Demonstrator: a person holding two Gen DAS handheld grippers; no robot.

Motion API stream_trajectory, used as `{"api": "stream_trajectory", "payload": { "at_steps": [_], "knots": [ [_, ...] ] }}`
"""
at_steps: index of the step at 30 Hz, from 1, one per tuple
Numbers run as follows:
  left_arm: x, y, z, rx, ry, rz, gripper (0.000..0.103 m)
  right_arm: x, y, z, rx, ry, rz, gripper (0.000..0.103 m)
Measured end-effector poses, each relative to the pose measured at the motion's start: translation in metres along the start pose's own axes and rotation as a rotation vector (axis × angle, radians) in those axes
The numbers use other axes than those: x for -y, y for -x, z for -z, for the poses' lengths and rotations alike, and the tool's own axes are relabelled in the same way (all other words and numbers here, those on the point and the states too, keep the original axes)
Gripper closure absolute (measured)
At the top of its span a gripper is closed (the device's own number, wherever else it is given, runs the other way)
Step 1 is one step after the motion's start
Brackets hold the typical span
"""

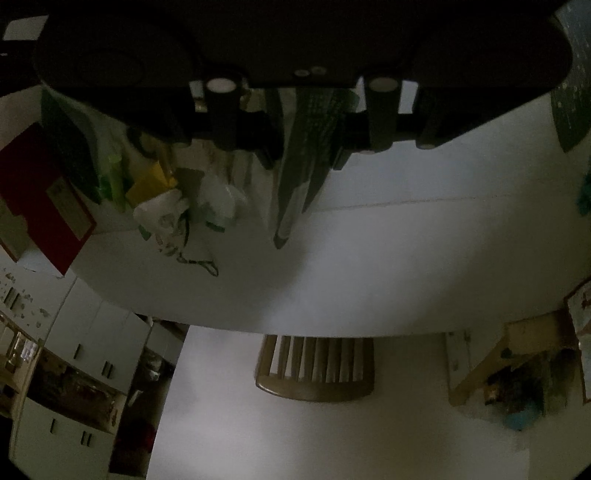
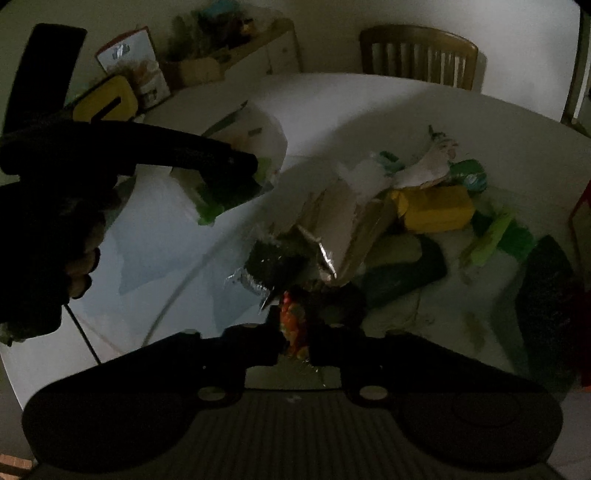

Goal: Organize objects
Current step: 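Grasp the small orange toy with the right gripper while the left gripper holds the packet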

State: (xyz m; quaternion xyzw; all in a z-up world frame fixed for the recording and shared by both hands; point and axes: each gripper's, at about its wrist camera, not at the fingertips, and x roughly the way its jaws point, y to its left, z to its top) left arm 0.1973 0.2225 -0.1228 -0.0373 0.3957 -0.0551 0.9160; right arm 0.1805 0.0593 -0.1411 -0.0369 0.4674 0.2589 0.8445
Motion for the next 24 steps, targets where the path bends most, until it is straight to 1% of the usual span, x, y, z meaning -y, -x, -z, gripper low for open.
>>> {"api": "stream_trajectory", "payload": {
  "at_steps": [1,3,5,10,12,14,16,19,21,23,24],
  "knots": [
    [-0.001,0.0,0.001,-0.004,0.003,0.0,0.072,0.0,-0.001,0.0,0.001,-0.003,-0.002,0.061],
    [-0.002,-0.001,0.003,-0.01,0.007,0.002,0.072,-0.003,-0.003,0.0,0.005,0.005,-0.005,0.051],
    [-0.002,-0.001,0.005,-0.01,-0.002,-0.001,0.072,-0.006,-0.006,0.0,0.006,0.026,0.014,0.051],
    [-0.003,0.0,0.01,-0.012,-0.007,0.001,0.072,-0.001,-0.018,-0.001,-0.02,0.0,0.001,0.051],
    [-0.002,0.0,0.01,-0.016,-0.004,0.009,0.072,0.003,-0.022,-0.002,-0.035,-0.014,-0.013,0.051],
    [-0.002,0.0,0.011,-0.018,-0.003,0.014,0.072,0.006,-0.026,-0.001,-0.043,-0.029,-0.005,0.053],
    [-0.001,0.0,0.011,-0.02,-0.004,0.018,0.072,0.011,-0.03,-0.004,-0.055,-0.064,-0.018,0.06],
    [0.0,0.001,0.012,-0.021,-0.005,0.023,0.072,0.015,-0.032,-0.004,-0.058,-0.094,-0.038,0.068],
    [0.0,0.002,0.012,-0.023,-0.009,0.026,0.072,0.016,-0.034,-0.004,-0.066,-0.099,-0.052,0.07],
    [0.001,0.003,0.013,-0.022,-0.014,0.027,0.072,0.014,-0.034,-0.004,-0.062,-0.089,-0.047,0.073],
    [0.002,0.004,0.014,-0.023,-0.017,0.025,0.072,0.014,-0.033,-0.003,-0.055,-0.09,-0.047,0.076]
  ]
}}
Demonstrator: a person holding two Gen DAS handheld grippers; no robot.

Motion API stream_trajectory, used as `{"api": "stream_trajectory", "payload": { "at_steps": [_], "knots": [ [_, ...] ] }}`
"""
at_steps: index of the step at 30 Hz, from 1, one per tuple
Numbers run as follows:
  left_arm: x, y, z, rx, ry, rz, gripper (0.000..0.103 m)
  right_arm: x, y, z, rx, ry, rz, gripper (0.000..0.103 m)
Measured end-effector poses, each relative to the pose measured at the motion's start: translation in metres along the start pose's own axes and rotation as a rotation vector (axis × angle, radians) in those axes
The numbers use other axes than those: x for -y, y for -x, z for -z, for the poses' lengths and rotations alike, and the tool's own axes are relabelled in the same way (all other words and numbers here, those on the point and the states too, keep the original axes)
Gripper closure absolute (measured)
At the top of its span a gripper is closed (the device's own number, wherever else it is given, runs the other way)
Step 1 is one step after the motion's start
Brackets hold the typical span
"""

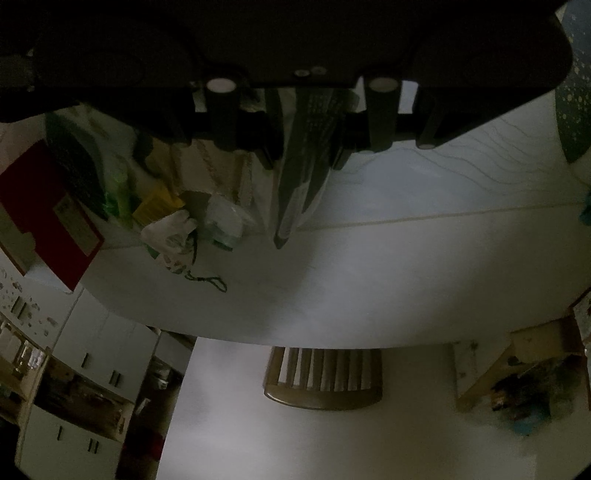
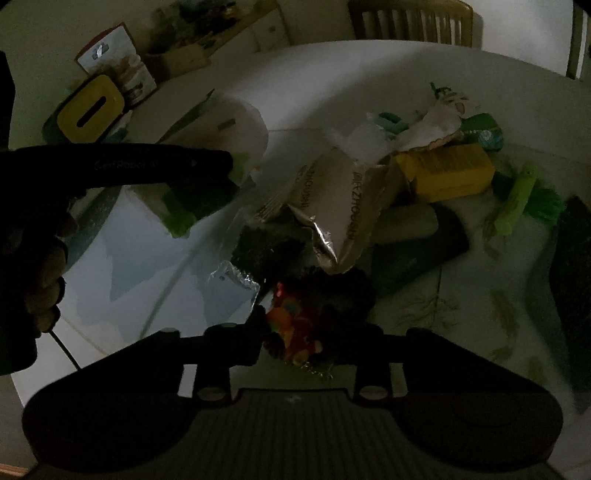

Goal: Organize objects
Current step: 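Grasp the small orange toy with the right gripper while the left gripper holds the packet, then carry the packet and orange toy with both grippers over the red-edged box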

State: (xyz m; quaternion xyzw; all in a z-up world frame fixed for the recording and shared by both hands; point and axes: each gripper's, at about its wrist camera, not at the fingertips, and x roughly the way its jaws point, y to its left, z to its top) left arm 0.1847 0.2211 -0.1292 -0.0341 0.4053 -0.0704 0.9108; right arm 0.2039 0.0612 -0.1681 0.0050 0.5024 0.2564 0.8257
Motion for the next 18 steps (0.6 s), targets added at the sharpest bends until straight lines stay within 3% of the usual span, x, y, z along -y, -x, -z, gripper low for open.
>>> {"api": "stream_trajectory", "payload": {
  "at_steps": [7,18],
  "knots": [
    [0.005,0.008,-0.001,-0.001,0.006,0.005,0.072,0.001,0.013,0.0,0.031,-0.016,0.0,0.09],
    [0.027,0.033,-0.008,0.003,-0.022,0.007,0.072,0.015,0.072,-0.003,0.138,-0.084,-0.059,0.09]
  ]
}}
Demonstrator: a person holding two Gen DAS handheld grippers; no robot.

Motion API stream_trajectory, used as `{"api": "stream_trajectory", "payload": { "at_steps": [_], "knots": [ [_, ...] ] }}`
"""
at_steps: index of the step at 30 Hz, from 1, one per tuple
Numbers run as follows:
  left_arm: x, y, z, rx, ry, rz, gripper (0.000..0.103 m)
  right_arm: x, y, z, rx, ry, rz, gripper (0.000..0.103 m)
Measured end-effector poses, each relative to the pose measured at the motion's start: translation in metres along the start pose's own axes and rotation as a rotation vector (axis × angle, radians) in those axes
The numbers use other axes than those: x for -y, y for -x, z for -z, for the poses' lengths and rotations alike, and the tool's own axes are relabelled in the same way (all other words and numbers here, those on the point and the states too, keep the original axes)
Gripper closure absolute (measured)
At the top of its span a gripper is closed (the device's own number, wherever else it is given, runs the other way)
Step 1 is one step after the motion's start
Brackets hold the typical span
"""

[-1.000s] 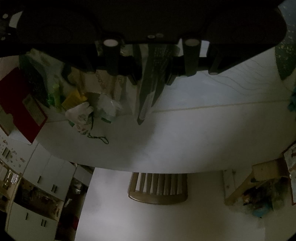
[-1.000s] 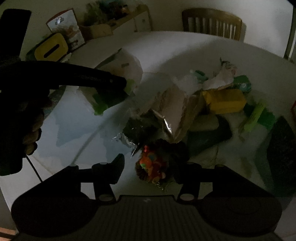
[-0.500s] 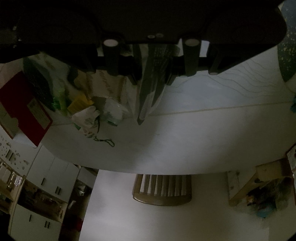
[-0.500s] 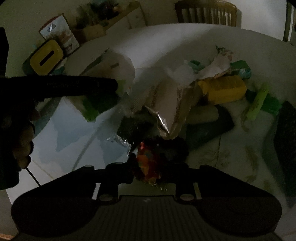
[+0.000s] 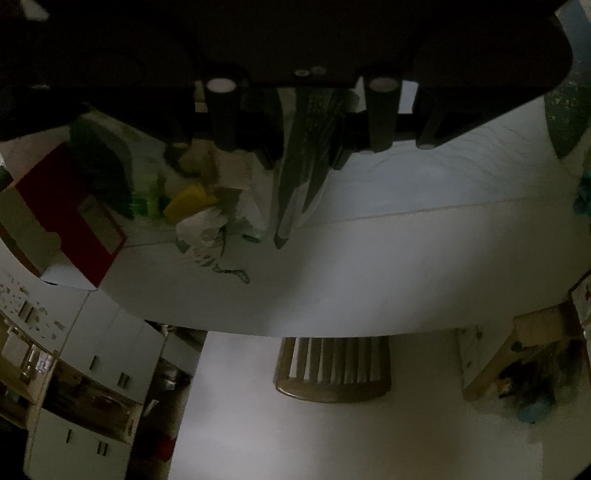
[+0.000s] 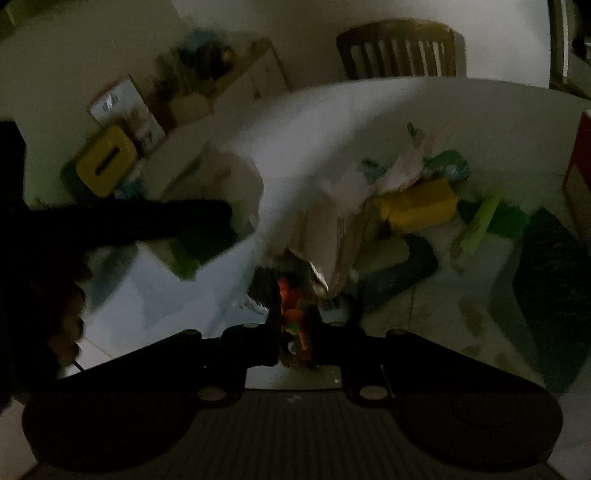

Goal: Organize objects
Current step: 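Carry the packet and orange toy with both grippers over the red-edged box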

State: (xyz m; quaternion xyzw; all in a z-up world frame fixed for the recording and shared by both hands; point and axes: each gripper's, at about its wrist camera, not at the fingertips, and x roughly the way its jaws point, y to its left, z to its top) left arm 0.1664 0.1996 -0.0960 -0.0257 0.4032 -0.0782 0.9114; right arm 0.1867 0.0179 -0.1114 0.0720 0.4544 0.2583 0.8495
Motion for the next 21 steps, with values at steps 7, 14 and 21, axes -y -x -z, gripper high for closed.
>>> {"api": "stream_trajectory", "payload": {
  "at_steps": [7,14,21],
  "knots": [
    [0.033,0.019,-0.014,0.004,-0.039,0.015,0.072,0.023,0.055,-0.02,0.081,-0.03,-0.005,0.09],
    [0.091,0.03,-0.043,0.016,-0.078,0.054,0.072,0.076,0.104,-0.04,0.153,-0.038,0.018,0.09],
    [0.167,0.022,-0.07,0.032,-0.115,0.099,0.072,0.141,0.148,-0.056,0.212,-0.023,0.069,0.09]
  ]
}}
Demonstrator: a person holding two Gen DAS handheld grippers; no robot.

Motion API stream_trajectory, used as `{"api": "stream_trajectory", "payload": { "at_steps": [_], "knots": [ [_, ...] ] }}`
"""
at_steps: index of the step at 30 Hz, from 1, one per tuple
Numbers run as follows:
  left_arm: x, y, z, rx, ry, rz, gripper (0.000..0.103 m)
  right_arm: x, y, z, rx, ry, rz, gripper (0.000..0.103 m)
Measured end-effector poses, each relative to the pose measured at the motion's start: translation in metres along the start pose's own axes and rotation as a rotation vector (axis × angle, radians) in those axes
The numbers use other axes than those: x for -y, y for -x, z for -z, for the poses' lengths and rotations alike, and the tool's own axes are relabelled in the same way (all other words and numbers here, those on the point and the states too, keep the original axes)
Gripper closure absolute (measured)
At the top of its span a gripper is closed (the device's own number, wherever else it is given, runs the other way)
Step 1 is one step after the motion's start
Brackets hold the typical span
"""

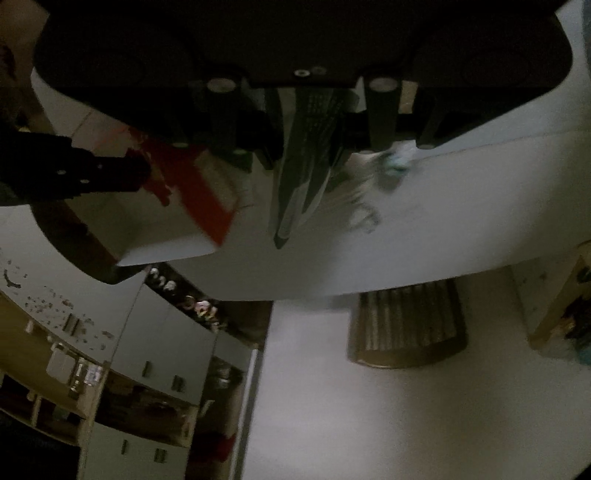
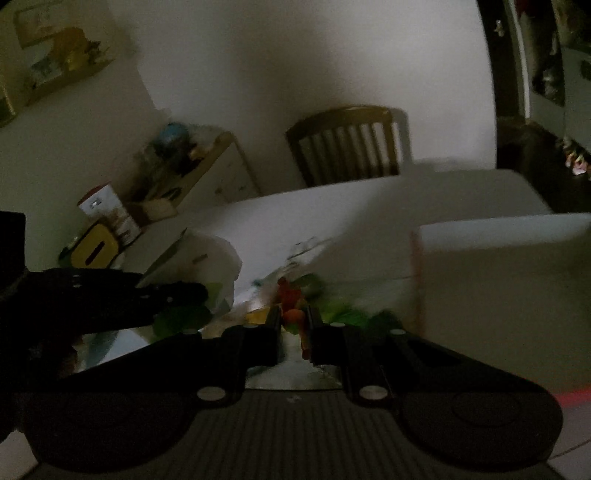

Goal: Organize objects
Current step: 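Carry the packet and orange toy with both grippers over the red-edged box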

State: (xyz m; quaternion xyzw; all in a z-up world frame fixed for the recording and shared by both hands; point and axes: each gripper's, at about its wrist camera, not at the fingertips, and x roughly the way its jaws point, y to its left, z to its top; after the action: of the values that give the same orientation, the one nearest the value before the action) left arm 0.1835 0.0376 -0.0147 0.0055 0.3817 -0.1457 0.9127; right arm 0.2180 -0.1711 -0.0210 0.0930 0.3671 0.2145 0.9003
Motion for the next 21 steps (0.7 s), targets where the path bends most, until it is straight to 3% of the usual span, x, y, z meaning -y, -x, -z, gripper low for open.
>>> {"api": "stream_trajectory", "payload": {
  "at_steps": [10,21],
  "knots": [
    [0.091,-0.05,-0.036,-0.021,-0.063,0.05,0.072,0.104,0.022,-0.006,0.008,-0.027,0.108,0.09],
    [0.169,-0.12,-0.055,-0.098,-0.156,0.079,0.072,0.186,0.009,0.007,-0.041,-0.035,0.24,0.09]
  ]
}}
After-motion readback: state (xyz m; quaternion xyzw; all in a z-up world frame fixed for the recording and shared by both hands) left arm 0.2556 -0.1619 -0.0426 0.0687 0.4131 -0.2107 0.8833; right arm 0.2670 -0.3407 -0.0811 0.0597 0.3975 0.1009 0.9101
